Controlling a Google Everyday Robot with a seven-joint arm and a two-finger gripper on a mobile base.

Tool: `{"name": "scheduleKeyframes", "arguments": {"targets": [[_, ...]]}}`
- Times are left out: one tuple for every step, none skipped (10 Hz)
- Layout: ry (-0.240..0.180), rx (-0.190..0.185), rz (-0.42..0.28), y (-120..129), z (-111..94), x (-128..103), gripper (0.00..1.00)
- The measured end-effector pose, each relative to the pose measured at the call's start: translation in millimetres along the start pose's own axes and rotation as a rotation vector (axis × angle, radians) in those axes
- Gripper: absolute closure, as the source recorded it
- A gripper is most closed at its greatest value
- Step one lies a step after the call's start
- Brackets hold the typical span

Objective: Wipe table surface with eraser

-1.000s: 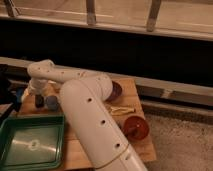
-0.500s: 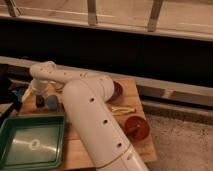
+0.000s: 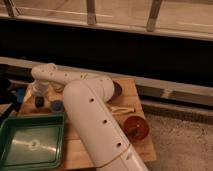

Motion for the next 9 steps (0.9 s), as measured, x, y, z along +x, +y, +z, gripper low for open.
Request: {"name": "scheduleKeyframes", "arguments": {"targets": [[0.006, 0.012, -0.007, 3.4, 4.8, 0.4, 0.22], [0.012, 0.025, -0.012, 5.3, 5.4, 0.3, 0.22], [0.012, 0.032, -0.013, 7.3, 3.1, -1.8, 0.22], [0.015, 0.040, -0.013, 6.6, 2.7, -2.4, 0.22], [0.016, 0.044, -0.013, 7.1, 2.4, -4.0, 0.22], [0.020, 0.045, -0.012, 8.5, 3.6, -4.5, 0.22], [0.023, 0.045, -0.013, 9.9, 5.6, -4.7, 0.22], [0.028, 0.040, -0.013, 11.7, 8.9, -5.0, 0.22], [0.031, 0.035, -0.011, 10.4, 11.8, -4.9, 0.22]]}}
